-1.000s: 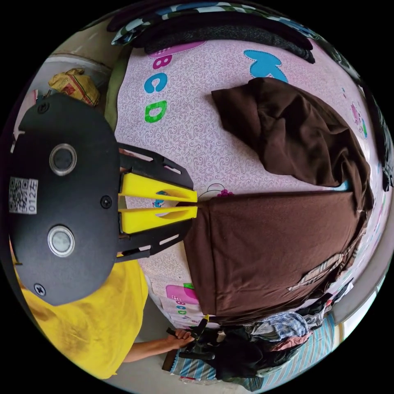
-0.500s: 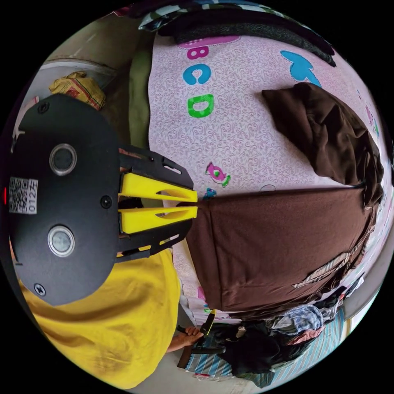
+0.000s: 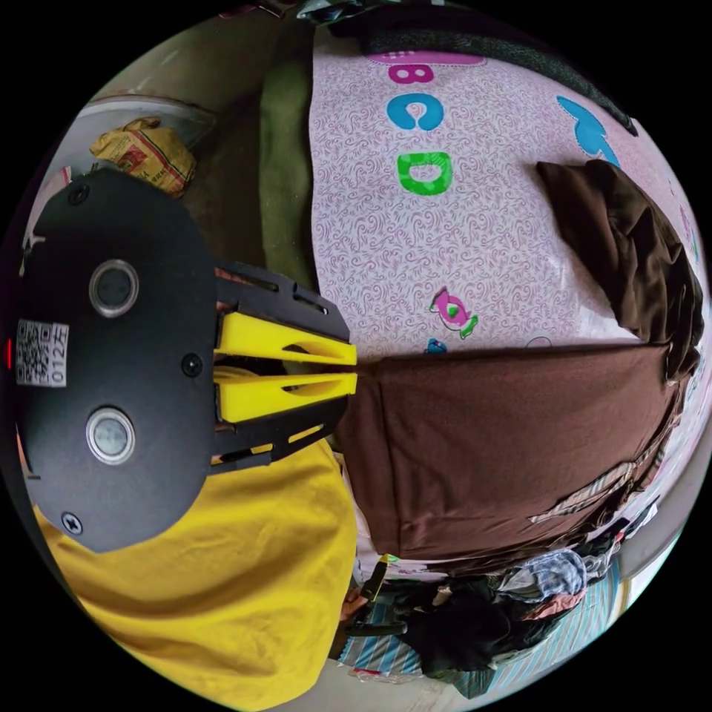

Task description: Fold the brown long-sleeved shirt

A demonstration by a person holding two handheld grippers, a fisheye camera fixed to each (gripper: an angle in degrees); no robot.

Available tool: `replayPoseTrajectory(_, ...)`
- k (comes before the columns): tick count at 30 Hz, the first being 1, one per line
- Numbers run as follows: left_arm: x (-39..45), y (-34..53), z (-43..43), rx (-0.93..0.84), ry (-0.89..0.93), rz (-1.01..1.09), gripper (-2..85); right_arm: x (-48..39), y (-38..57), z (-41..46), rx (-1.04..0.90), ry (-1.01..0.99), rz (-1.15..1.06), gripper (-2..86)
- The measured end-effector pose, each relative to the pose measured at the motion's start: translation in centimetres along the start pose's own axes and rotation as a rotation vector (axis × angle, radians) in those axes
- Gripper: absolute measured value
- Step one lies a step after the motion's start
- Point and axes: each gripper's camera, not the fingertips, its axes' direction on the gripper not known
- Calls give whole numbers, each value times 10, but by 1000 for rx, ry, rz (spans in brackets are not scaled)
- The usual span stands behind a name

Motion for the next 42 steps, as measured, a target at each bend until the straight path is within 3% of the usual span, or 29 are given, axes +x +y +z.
replayPoseTrajectory(4,-6,7,-12,14,25,-17,3,6,1,-10,-54,38,2,12)
replayPoseTrajectory(6,-16,24,-40,118,-40,-84,3,13,6,-23,-48,113,9,11)
replayPoseTrajectory(11,11,-3,-95,305,-135,-23,4,5,-27,-78,132,86,-14,3)
replayPoseTrajectory(18,113,-150,-62,173,-180,170,5,-66,-128,-84,220,126,-73,0)
replayPoseTrajectory(25,134,-192,-32,5,-277,148,3,-58,-164,-80,163,180,-35,-1)
replayPoseTrajectory(31,137,-195,-35,6,-236,141,0,-26,-159,-94,131,126,-8,-1)
replayPoseTrajectory(35,153,-203,-66,89,-273,147,0,-28,-170,-149,288,58,-50,0)
replayPoseTrajectory(42,180,-292,-107,180,-299,139,0,-45,-258,-169,322,31,-78,0)
